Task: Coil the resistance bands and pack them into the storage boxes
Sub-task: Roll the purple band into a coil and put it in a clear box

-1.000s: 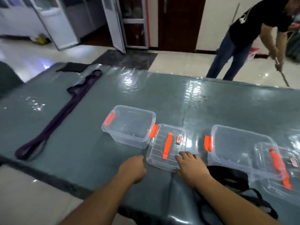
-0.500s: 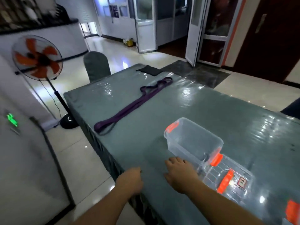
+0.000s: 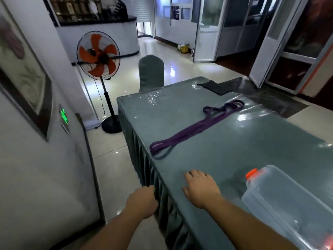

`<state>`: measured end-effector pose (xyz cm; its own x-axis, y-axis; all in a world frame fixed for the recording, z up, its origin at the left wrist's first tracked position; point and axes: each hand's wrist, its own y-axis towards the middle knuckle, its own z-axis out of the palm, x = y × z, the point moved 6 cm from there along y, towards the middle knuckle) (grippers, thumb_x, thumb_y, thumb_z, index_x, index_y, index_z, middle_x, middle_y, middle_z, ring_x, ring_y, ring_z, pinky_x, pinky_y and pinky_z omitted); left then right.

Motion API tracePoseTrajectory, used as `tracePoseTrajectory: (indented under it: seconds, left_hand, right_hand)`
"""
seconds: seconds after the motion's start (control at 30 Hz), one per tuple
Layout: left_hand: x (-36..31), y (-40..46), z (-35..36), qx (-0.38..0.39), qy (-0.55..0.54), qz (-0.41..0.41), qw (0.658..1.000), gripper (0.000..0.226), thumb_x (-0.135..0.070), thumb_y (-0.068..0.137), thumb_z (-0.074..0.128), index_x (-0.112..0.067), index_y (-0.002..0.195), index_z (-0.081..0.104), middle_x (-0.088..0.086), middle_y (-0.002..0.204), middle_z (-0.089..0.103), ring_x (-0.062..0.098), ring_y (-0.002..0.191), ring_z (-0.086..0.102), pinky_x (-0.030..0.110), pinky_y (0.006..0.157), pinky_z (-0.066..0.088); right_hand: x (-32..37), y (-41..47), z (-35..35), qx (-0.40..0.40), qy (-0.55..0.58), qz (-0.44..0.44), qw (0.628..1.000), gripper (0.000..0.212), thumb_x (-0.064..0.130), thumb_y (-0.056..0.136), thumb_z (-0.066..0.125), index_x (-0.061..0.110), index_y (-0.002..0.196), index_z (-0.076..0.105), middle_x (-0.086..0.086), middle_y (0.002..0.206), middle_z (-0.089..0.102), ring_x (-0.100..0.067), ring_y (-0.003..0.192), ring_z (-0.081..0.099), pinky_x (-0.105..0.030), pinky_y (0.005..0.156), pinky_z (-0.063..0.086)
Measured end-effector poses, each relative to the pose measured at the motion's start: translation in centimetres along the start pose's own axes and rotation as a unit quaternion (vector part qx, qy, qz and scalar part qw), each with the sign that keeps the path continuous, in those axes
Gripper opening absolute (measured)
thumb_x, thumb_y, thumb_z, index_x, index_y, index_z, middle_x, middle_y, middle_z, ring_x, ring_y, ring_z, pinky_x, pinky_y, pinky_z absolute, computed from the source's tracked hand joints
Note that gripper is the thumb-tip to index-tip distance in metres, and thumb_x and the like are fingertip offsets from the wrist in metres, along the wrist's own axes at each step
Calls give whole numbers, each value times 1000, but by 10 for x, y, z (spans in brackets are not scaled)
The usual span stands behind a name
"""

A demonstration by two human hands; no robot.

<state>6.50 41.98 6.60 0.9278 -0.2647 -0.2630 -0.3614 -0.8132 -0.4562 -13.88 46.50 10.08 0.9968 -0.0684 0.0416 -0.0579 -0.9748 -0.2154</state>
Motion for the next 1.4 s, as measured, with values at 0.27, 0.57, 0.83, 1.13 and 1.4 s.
tracePoseTrajectory:
  seconds: [0.27,0.57,0.83,1.13,1.4]
  left_hand:
    - [86,27,-27,-8,-46,-60,997,44,-38,97,50,-21,137,52,5,133,59,26,117,59,38,98,51]
    - [148,80,-44,5,-73,-121,990,42,-34,98,49,-20,138,52,4,135,58,23,117,59,36,98,51]
    - [163,176,-117,-2,-45,-138,989,47,-33,97,49,-18,141,50,6,139,56,27,122,57,40,102,49]
    - [173,261,-171,3,-18,-123,992,51,-31,96,49,-20,146,46,6,139,56,28,120,58,43,99,52]
    - [159,361,-213,18,32,-31,999,42,-32,93,48,-21,133,53,6,130,60,29,113,61,45,94,54]
  right_hand:
    - [64,95,-18,22,-21,-44,999,49,49,103,38,19,142,45,-8,143,50,-30,133,46,-45,110,40]
    - [120,204,-14,36,-23,-81,996,51,51,103,41,18,142,46,-8,142,51,-31,132,47,-46,106,41]
    - [123,299,10,85,0,-79,993,49,53,101,42,20,138,48,-8,141,54,-30,132,48,-47,107,41]
    - [108,365,29,109,27,-38,993,46,51,101,43,20,133,52,-6,138,55,-26,128,51,-42,102,42]
    - [74,427,20,117,26,50,992,39,44,101,41,20,130,51,-7,136,55,-28,127,51,-43,101,42]
